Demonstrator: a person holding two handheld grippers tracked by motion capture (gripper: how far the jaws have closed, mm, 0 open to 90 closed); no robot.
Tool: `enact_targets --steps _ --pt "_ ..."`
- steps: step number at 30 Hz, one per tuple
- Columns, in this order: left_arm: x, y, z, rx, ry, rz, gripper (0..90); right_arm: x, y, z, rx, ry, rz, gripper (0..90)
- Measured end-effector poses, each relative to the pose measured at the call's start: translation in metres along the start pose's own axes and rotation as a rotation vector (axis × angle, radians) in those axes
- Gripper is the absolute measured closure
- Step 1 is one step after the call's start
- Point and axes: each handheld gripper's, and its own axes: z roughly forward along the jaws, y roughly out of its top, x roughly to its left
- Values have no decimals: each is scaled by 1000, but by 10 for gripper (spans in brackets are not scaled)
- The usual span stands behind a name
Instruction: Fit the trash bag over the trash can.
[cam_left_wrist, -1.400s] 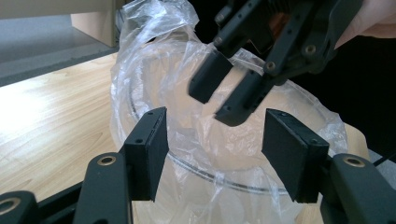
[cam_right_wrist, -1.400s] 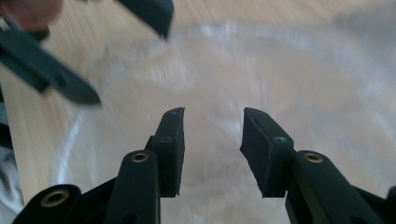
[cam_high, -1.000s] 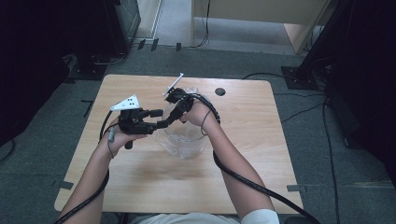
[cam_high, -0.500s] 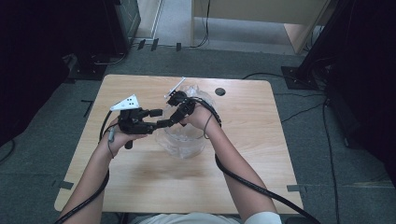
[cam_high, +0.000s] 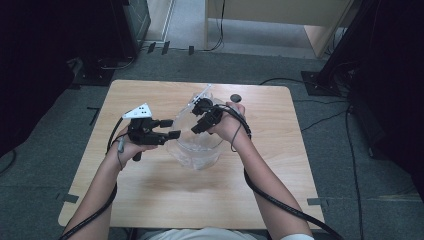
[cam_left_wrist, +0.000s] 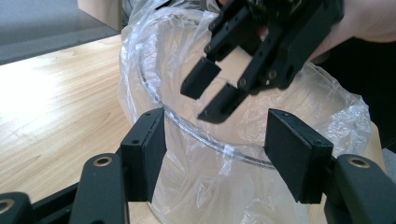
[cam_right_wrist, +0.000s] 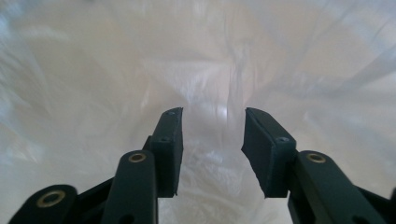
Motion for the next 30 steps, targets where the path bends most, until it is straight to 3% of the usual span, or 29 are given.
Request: enact_targets --steps 6,9,11,15,21,24,30 --pt "0 0 0 1 0 0 380 -1 -12 9 62 16 -4 441" --pt "0 0 0 1 1 3 381 -4 -16 8 51 49 -22 396" --pt "-1 1 0 -1 3 5 383 -4 -19 8 43 74 -60 359" --pt "-2 2 -1 -3 2 11 382 -1 -21 8 60 80 -78 332" --pt "-2 5 -4 -13 11 16 385 1 -19 -6 -59 102 -25 357" --pt "-3 6 -5 -11 13 11 385 2 -19 -13 -84 110 -41 328" --pt "-5 10 -10 -1 33 20 382 3 -24 -25 -137 123 -17 344"
